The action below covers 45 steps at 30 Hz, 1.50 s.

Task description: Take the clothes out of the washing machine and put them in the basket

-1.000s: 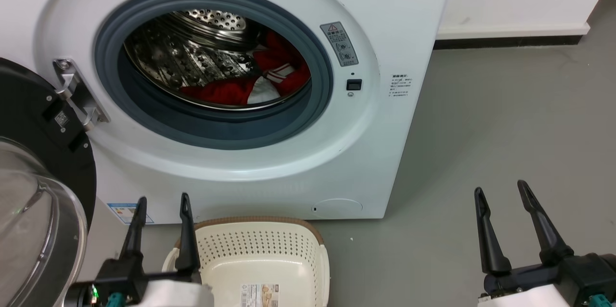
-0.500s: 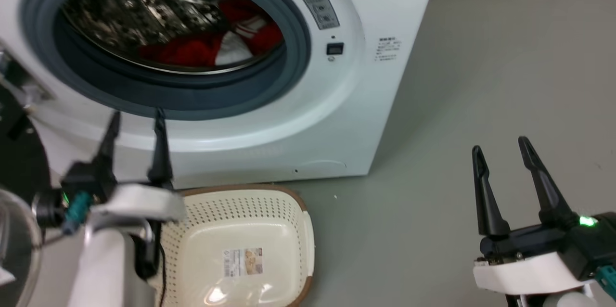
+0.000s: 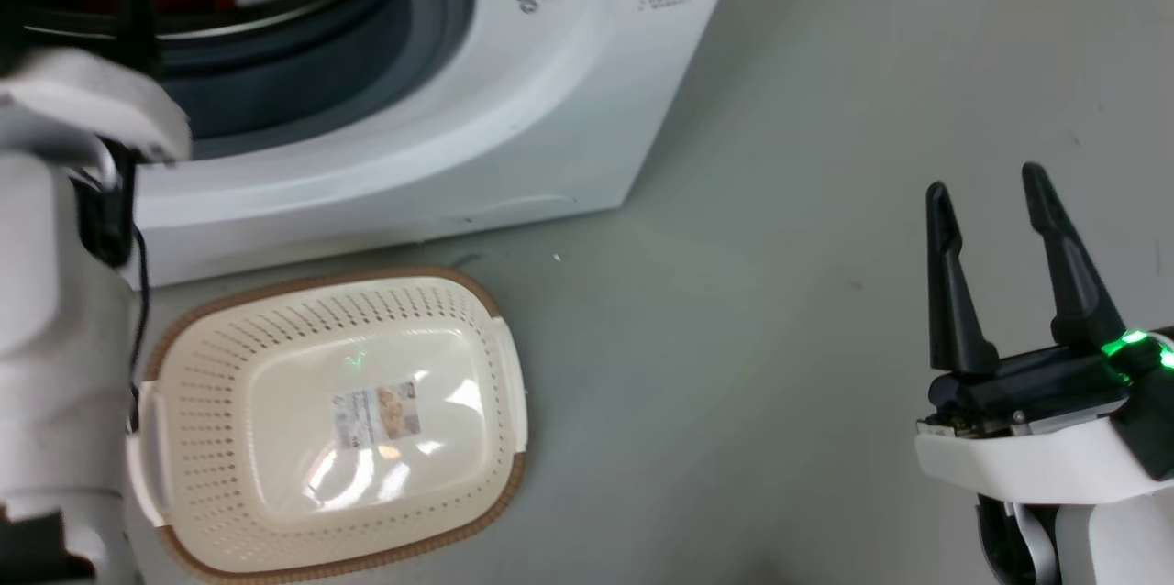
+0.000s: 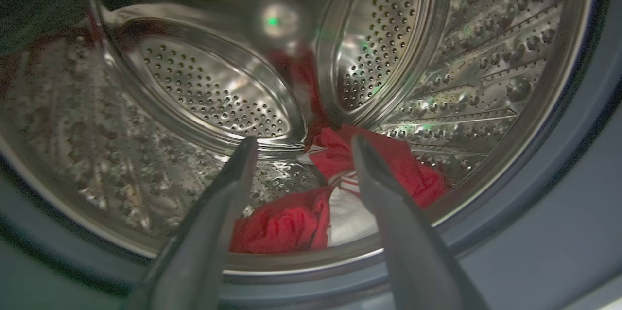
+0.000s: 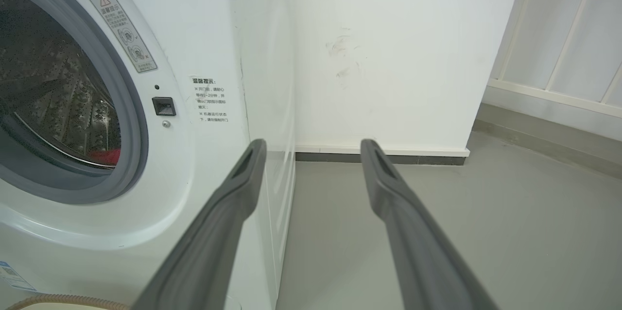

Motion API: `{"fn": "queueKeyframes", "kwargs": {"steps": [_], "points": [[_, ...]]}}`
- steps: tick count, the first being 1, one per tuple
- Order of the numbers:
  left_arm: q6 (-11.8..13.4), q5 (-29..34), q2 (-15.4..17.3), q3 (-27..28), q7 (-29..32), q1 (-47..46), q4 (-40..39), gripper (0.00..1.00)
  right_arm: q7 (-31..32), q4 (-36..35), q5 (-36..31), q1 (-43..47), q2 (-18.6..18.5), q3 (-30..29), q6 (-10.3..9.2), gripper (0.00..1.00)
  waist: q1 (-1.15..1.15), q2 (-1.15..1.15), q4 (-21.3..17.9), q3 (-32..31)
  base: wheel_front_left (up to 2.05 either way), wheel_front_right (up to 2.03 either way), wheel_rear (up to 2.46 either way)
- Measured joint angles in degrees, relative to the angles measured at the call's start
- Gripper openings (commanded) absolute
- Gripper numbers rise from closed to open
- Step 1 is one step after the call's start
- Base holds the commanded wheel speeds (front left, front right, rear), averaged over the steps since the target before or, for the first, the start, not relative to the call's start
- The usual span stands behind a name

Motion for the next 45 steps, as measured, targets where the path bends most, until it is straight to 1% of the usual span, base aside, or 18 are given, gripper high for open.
{"fn": "queueKeyframes", "kwargs": {"steps": [4,7,11,15,19,25,30,32,37,45], "points": [[-0.1,-2.7,3.7,-5.5,4.6,-7.9,3.4,1.0,0.0,-0.6,1.4,-1.4,0.0,-0.3,0.0,1.0,0.0,0.0,-2.0,3.9,0.0,0.0,0.0],[-0.1,-5.8,7.1,-9.2,9.6,-13.1,5.1,1.0,0.0,-1.0,2.3,-2.8,0.0,-0.3,0.0,1.0,0.0,0.0,-3.3,6.9,0.0,0.0,0.0],[-0.1,-10.7,11.2,-15.0,21.7,-19.3,6.5,1.0,0.0,-1.6,3.7,-4.1,0.0,-0.3,0.0,1.0,0.0,0.0,-4.8,10.6,0.0,0.0,0.0],[-0.1,-15.2,15.9,-20.0,32.0,-25.5,5.1,1.0,0.0,-2.3,4.9,-5.1,0.0,-0.2,0.0,1.0,0.0,0.0,-6.0,14.0,0.0,0.0,0.0],[-0.1,-18.6,19.4,-24.7,42.2,-29.9,4.3,1.0,0.0,-2.9,5.8,-6.0,0.0,0.5,0.0,1.0,0.0,0.0,-7.1,17.1,0.0,0.0,0.0],[-0.1,-22.5,23.0,-29.5,55.7,-35.2,3.6,1.0,0.0,-3.6,6.9,-7.1,0.0,1.4,0.0,1.0,0.0,0.0,-8.6,20.7,0.0,0.0,0.0],[-0.1,-23.0,24.6,-31.7,65.8,-40.9,3.4,1.0,0.0,-4.4,7.9,-7.6,0.0,2.0,0.0,1.0,0.0,0.0,-9.9,23.2,0.0,0.0,0.0],[-0.1,-21.6,25.3,-32.6,68.0,-43.4,3.0,1.0,0.0,-4.7,8.7,-7.8,0.0,2.2,0.0,1.0,0.0,0.0,-10.5,24.2,0.0,0.0,0.0],[0.5,-20.6,25.3,-33.7,72.1,-47.1,3.7,1.0,0.0,-4.9,9.9,-8.0,0.0,2.5,0.0,1.0,0.0,0.0,-11.8,26.9,0.0,0.0,0.0],[0.7,-19.4,25.7,-35.3,73.5,-49.1,4.9,1.0,0.0,-5.2,11.3,-8.2,0.0,3.0,0.0,1.0,-0.01,0.0,-13.4,29.7,0.0,0.0,0.0]]}}
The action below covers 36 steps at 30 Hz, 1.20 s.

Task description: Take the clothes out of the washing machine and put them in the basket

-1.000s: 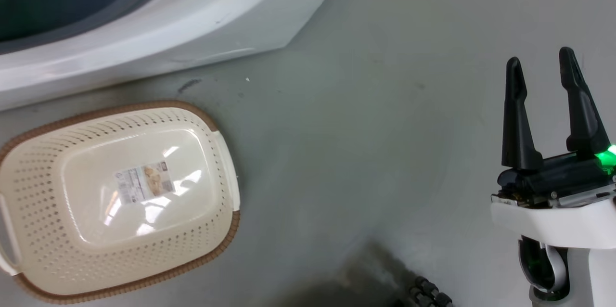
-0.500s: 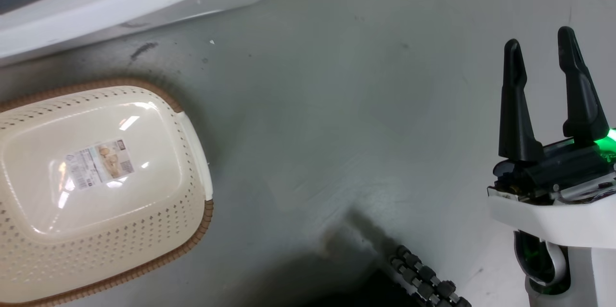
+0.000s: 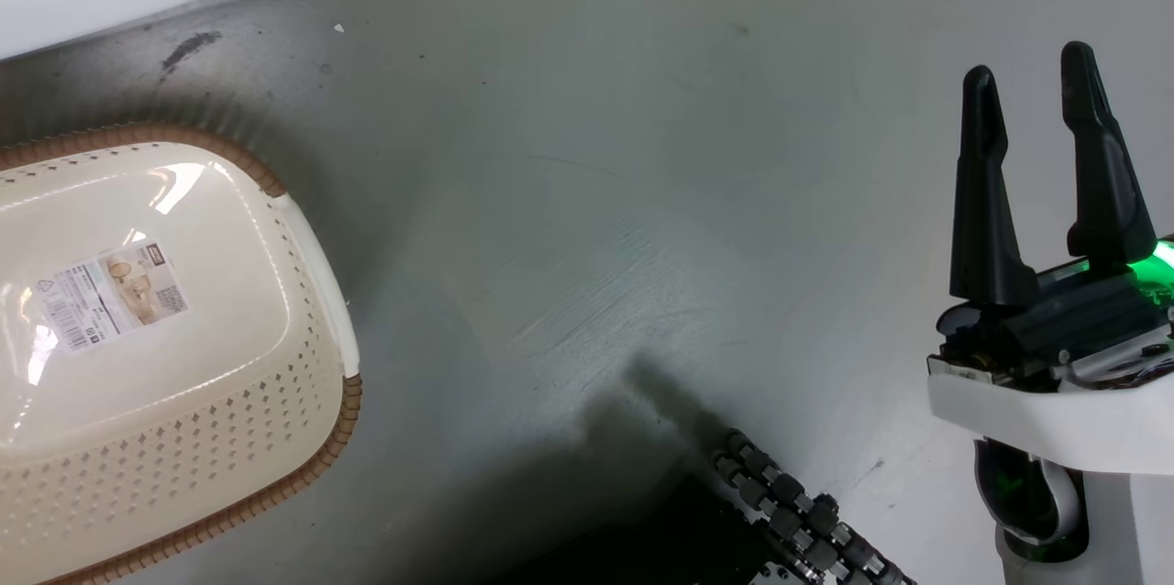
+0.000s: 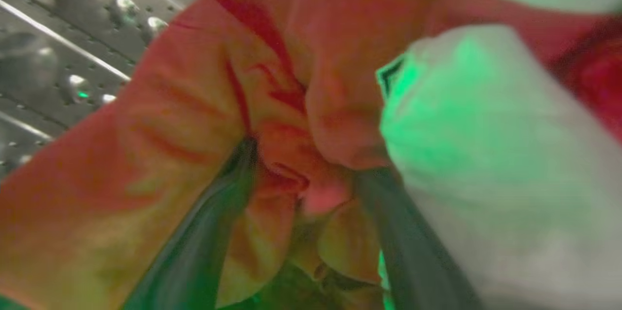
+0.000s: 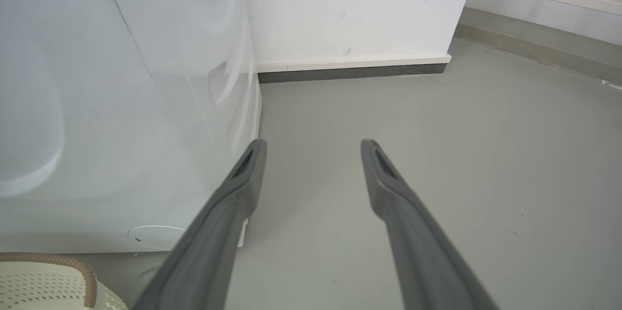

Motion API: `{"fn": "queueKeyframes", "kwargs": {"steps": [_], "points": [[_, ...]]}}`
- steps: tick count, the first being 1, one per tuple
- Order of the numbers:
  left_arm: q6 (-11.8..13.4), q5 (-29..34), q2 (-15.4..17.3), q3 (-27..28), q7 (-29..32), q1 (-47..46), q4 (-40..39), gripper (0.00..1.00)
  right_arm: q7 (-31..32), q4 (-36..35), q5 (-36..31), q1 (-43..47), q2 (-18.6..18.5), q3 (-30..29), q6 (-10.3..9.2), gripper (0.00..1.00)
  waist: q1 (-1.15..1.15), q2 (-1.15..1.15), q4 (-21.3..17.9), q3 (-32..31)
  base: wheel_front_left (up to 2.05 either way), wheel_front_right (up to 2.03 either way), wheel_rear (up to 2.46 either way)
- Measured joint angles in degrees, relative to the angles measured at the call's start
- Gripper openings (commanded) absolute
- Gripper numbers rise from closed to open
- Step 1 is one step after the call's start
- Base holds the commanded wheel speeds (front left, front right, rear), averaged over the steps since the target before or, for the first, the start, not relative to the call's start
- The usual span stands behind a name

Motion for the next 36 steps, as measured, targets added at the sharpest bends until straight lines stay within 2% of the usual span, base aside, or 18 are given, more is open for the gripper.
{"fn": "queueKeyframes", "kwargs": {"steps": [6,7,8,16,28,31,36], "points": [[-0.3,-0.1,0.6,-1.0,-1.3,-0.8,0.5,1.0,0.0,0.0,0.1,-0.1,0.0,0.1,0.0,1.0,-0.01,0.0,-0.3,0.5,0.0,0.0,0.0],[-0.4,0.2,0.8,-1.6,-2.2,-0.9,0.4,0.87,0.0,0.0,0.1,-0.1,0.0,0.1,0.0,1.0,-0.01,0.0,-0.2,0.4,0.0,0.0,0.0],[-0.4,0.4,1.0,-1.9,-3.1,-0.9,0.4,0.0,0.0,0.0,0.1,-0.2,0.0,0.1,0.0,1.0,0.0,0.0,-0.2,0.3,0.0,0.0,0.0],[-0.7,-0.5,1.0,-3.6,-11.6,-0.5,2.8,0.0,0.0,0.0,-0.6,-0.7,0.0,-0.3,0.0,1.0,0.0,0.0,0.6,-1.7,0.0,0.0,0.0],[-0.8,-3.2,-1.2,-4.4,-39.6,10.6,8.7,0.0,0.0,0.8,-2.8,0.5,0.1,-1.1,0.01,1.0,-0.01,0.0,2.0,-10.3,0.0,0.0,0.0],[-0.7,-4.5,-2.7,-3.9,-46.2,14.1,10.2,0.0,0.0,1.3,-3.7,1.4,0.0,-1.5,0.0,1.0,-0.01,0.0,2.7,-12.9,0.0,0.0,0.0],[-0.7,-6.2,-5.3,-3.6,-53.9,20.7,12.5,0.0,0.0,2.2,-5.3,2.8,0.0,-1.5,0.0,1.0,-0.01,0.0,4.2,-17.6,0.0,0.0,0.0]]}}
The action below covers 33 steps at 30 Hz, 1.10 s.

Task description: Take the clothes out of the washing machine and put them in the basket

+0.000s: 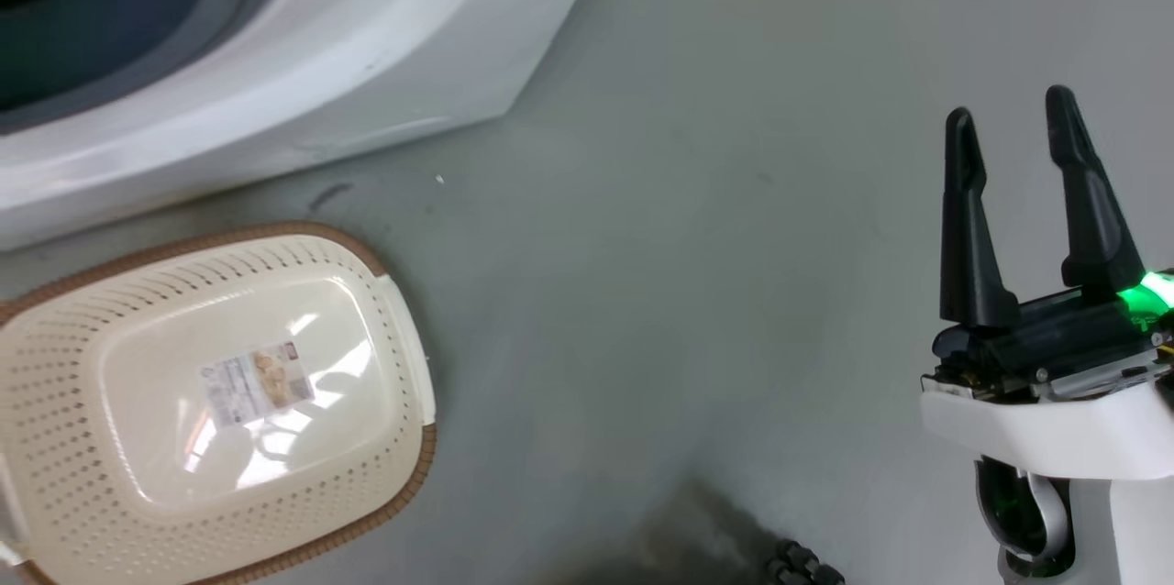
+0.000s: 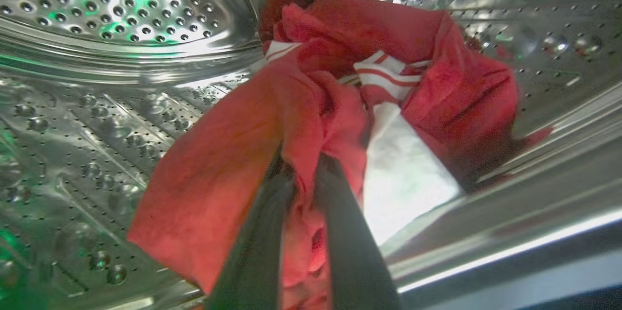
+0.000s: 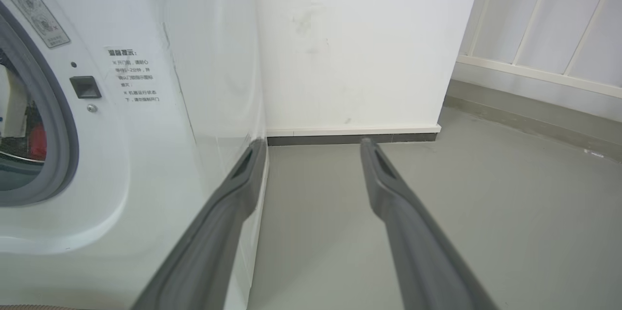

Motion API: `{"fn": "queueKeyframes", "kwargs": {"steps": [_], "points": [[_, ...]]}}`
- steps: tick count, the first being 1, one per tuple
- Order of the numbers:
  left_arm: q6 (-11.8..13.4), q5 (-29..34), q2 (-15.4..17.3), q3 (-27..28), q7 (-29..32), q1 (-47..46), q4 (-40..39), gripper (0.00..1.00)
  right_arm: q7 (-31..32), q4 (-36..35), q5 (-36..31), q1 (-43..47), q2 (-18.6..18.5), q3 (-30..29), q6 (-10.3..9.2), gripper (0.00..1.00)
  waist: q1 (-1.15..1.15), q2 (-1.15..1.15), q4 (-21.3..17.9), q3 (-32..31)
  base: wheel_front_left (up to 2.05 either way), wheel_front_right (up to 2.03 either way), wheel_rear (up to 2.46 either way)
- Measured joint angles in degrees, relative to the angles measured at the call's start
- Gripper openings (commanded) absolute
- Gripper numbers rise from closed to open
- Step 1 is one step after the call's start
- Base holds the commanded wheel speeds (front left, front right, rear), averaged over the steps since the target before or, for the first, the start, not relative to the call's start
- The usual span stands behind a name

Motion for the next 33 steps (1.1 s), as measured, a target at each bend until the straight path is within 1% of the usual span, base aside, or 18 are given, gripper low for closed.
{"fn": "queueKeyframes", "kwargs": {"steps": [5,11,15,17,23,29,33], "points": [[0.5,-2.0,-2.3,0.7,-6.8,6.4,1.3,0.0,0.0,0.6,-1.0,1.1,0.0,-0.2,0.0,1.0,0.0,0.0,1.4,-4.3,0.0,0.0,0.0],[2.1,-3.1,-4.7,1.1,-14.7,13.7,1.8,0.0,0.0,1.1,-2.5,3.4,0.0,0.0,0.0,1.0,0.0,0.0,2.8,-8.7,0.0,0.0,0.0],[2.9,-3.4,-6.0,0.9,-18.1,18.7,1.3,0.0,0.0,1.7,-3.5,5.0,0.0,0.2,0.0,1.0,-0.01,0.0,3.8,-11.8,0.0,0.0,0.0],[3.7,-3.5,-6.4,1.0,-19.3,20.8,0.0,0.0,0.0,2.0,-3.8,5.9,0.0,0.1,0.0,1.0,-0.01,0.0,4.3,-13.4,0.0,0.0,0.0],[7.2,-3.4,-7.6,2.3,-20.8,28.5,-6.4,0.0,0.0,2.9,-5.1,8.6,0.0,-0.1,0.0,1.0,-0.01,0.0,6.0,-18.3,0.0,0.0,0.0],[12.1,-2.0,-8.8,6.5,-20.9,38.7,-18.6,0.0,0.0,4.0,-6.0,11.8,0.0,-0.5,0.0,1.0,-0.01,0.0,7.9,-23.3,0.0,0.0,0.0],[14.4,-0.7,-9.6,8.2,-20.9,46.7,-25.4,0.0,0.0,4.7,-6.6,13.8,0.0,-0.3,0.0,1.0,-0.01,0.0,9.1,-26.7,0.0,0.0,0.0]]}}
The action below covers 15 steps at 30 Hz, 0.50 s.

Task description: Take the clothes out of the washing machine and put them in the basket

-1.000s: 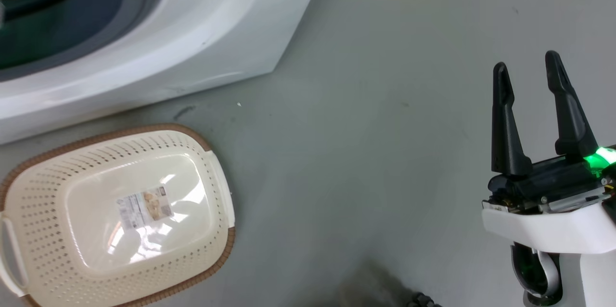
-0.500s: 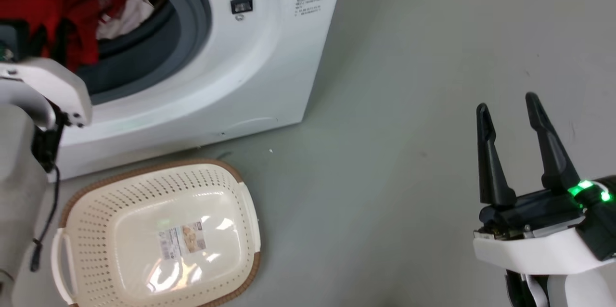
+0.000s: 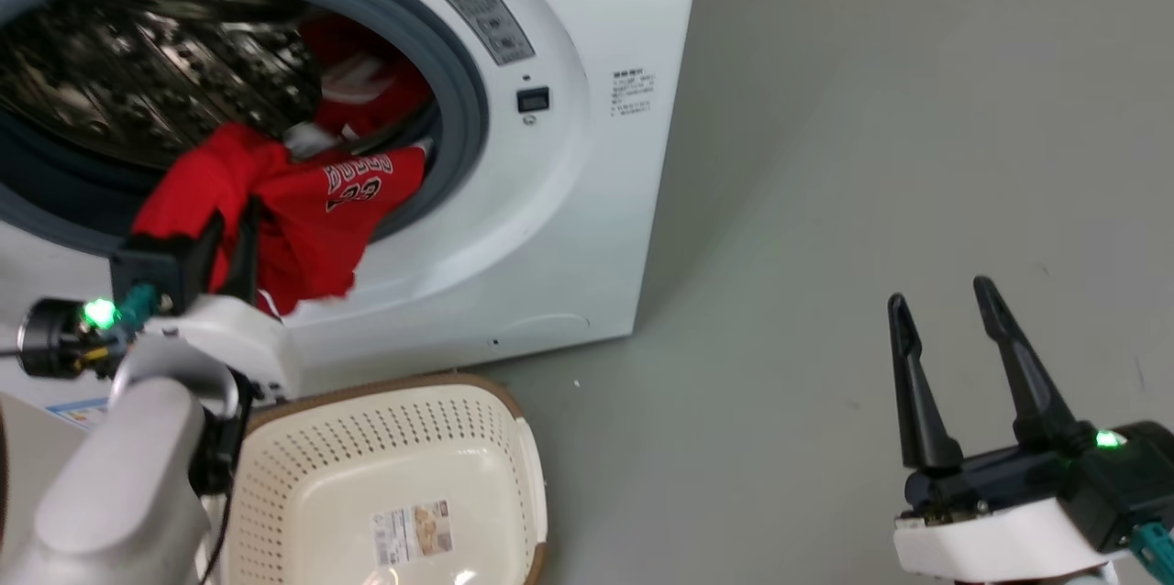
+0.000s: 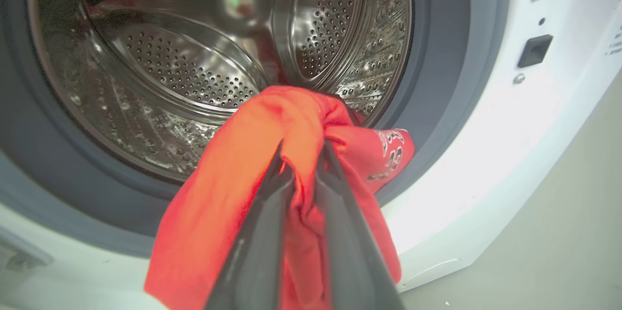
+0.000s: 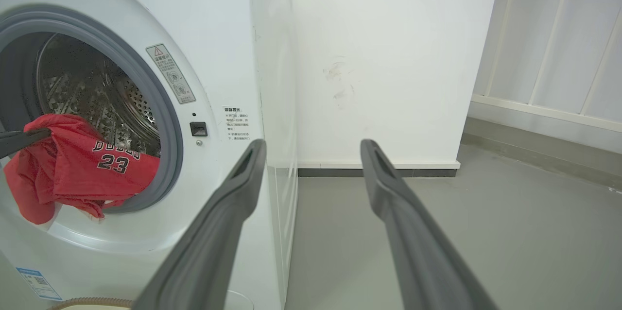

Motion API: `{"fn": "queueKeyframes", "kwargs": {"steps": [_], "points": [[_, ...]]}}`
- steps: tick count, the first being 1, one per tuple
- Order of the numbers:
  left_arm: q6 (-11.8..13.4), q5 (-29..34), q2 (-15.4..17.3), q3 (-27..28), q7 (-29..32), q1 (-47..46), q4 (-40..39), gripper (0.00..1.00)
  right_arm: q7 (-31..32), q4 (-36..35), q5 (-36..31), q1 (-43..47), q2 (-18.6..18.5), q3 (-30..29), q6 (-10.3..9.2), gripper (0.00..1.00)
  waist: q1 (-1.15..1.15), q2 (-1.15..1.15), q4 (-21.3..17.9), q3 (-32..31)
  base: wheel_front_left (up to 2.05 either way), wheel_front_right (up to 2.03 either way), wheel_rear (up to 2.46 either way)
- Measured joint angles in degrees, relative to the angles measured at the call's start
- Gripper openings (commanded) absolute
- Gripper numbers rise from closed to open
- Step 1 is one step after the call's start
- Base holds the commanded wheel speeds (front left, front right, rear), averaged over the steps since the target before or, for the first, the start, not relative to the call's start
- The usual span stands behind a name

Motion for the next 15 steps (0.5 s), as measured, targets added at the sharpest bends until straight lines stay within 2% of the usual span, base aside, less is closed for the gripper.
{"fn": "queueKeyframes", "kwargs": {"steps": [10,15], "points": [[2.8,1.7,-2.1,1.5,0.0,13.7,-11.2,0.0,0.0,1.2,-0.6,4.7,0.0,-0.4,0.0,1.0,0.0,0.0,2.6,-7.7,0.0,0.0,0.0],[3.8,2.1,-2.2,1.4,0.0,19.0,-15.1,0.0,0.0,1.5,-0.7,6.0,0.0,-0.7,0.0,1.0,0.0,0.0,4.0,-10.2,0.0,0.0,0.0]]}}
